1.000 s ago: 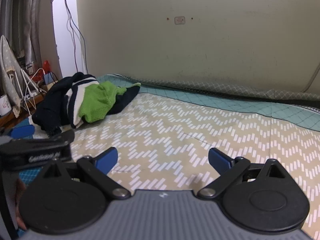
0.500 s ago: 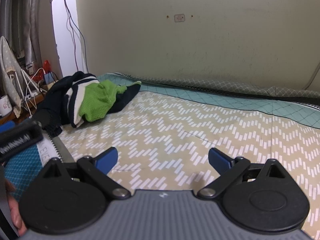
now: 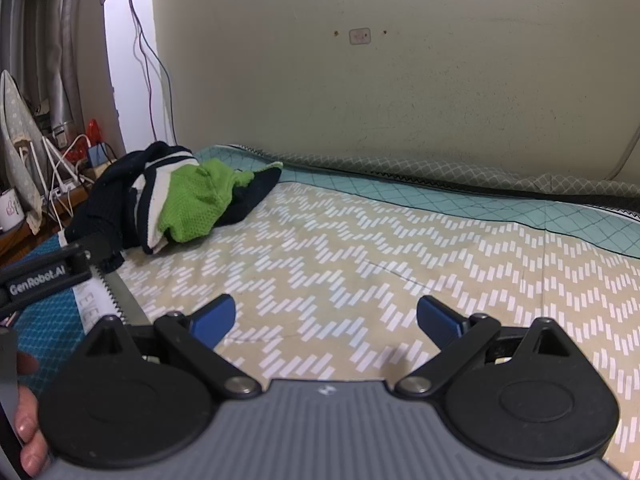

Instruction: Fold small clothes

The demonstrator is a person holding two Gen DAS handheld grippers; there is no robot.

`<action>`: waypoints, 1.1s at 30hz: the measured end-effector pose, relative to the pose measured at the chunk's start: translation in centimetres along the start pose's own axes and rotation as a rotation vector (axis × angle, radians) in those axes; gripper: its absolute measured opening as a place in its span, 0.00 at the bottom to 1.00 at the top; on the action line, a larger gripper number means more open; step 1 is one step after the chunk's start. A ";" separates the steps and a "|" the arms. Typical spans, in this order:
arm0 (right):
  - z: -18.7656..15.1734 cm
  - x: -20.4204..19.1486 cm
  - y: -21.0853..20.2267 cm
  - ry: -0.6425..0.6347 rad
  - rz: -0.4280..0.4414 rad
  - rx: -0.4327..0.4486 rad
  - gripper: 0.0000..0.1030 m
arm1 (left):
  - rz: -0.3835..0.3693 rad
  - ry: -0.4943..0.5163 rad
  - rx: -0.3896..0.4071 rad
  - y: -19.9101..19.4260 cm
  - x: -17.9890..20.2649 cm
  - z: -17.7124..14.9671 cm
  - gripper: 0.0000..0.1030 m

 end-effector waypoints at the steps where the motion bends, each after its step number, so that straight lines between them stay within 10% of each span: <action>1: 0.0 0.0 0.0 0.000 0.000 0.000 0.89 | -0.002 0.008 0.000 -0.1 0.1 -0.1 1.00; 33: -0.1 -0.4 0.0 -0.016 0.008 0.003 0.89 | 0.021 0.048 -0.041 0.7 0.7 0.1 1.00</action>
Point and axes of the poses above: each gripper's, at about its wrist camera, not at the fingertips, and y roughly the way its jaws point, x to its right, z to its top, the point moved 10 cm from there along y, roughly the way its jaws point, and after that the axes turned 11 degrees about -x, right-handed, at the moved point
